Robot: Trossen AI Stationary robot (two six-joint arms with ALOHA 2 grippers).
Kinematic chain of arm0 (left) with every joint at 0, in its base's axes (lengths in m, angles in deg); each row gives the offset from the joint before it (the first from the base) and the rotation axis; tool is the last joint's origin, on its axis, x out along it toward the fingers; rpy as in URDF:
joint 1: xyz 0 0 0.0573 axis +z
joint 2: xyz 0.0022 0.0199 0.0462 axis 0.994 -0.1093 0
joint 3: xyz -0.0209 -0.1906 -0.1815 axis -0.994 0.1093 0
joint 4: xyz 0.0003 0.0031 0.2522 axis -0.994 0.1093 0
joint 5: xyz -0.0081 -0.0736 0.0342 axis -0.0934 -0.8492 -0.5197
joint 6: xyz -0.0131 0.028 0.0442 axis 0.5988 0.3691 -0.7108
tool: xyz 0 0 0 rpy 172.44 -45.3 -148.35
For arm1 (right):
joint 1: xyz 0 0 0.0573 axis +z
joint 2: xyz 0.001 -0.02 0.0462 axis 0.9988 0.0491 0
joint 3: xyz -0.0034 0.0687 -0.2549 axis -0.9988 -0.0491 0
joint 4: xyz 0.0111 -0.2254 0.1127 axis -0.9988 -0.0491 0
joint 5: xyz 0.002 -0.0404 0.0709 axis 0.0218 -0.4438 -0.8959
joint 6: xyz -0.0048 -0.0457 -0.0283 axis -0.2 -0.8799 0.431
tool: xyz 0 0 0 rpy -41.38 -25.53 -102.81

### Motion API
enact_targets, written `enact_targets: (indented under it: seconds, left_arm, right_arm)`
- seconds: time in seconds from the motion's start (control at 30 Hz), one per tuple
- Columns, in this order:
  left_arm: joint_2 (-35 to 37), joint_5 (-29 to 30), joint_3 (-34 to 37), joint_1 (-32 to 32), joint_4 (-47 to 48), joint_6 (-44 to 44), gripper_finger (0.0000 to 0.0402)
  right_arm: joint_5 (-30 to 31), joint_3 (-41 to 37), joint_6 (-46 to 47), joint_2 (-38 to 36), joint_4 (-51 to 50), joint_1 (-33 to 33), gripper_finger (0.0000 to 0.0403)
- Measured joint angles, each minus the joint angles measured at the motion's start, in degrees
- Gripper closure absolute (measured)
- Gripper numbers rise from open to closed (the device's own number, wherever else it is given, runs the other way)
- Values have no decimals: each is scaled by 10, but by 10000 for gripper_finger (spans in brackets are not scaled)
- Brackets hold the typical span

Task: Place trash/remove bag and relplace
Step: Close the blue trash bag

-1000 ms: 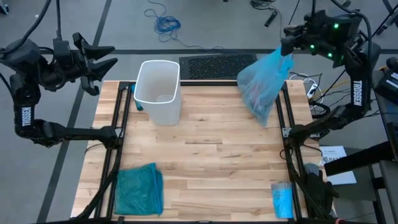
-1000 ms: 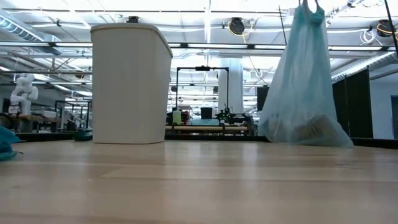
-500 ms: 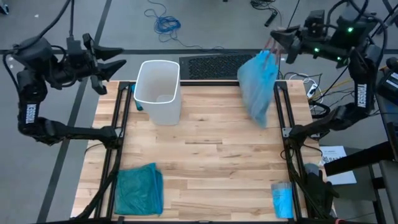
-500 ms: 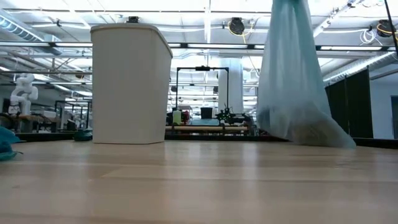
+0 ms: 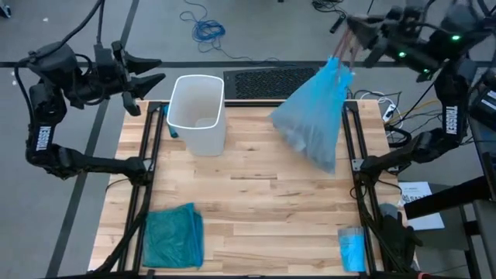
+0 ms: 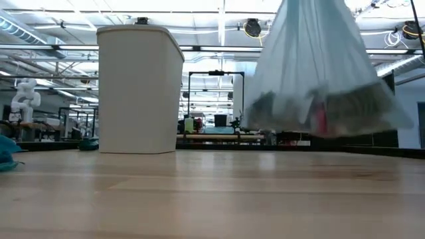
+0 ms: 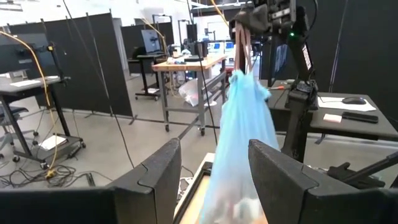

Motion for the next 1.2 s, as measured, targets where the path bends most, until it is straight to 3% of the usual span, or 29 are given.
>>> enact_targets:
  seconds: [0.2,0.4,0.63,0.8,0.93,1.1,1.2]
  left_arm:
    - [0,0,0,0,0,0,218]
    - [0,0,0,0,0,0,218]
    - [-3,0,0,0,0,0,218]
    - [-11,0,0,0,2,0,218]
    - [-17,0,0,0,3,0,218]
    - [-24,0,0,0,9,1,218]
    - [-25,0,0,0,20,1,218]
  right_arm:
    - [8,1,1,2,-101,-30,403]
    - [123,-1,-23,14,-262,-54,403]
    - [173,0,-29,17,-337,-79,403]
    - [259,-6,-33,23,-436,-108,403]
    - [307,-39,-28,15,-432,-124,403]
    - [437,-68,-18,11,-436,-159,403]
    - [463,-94,-29,11,-422,-181,403]
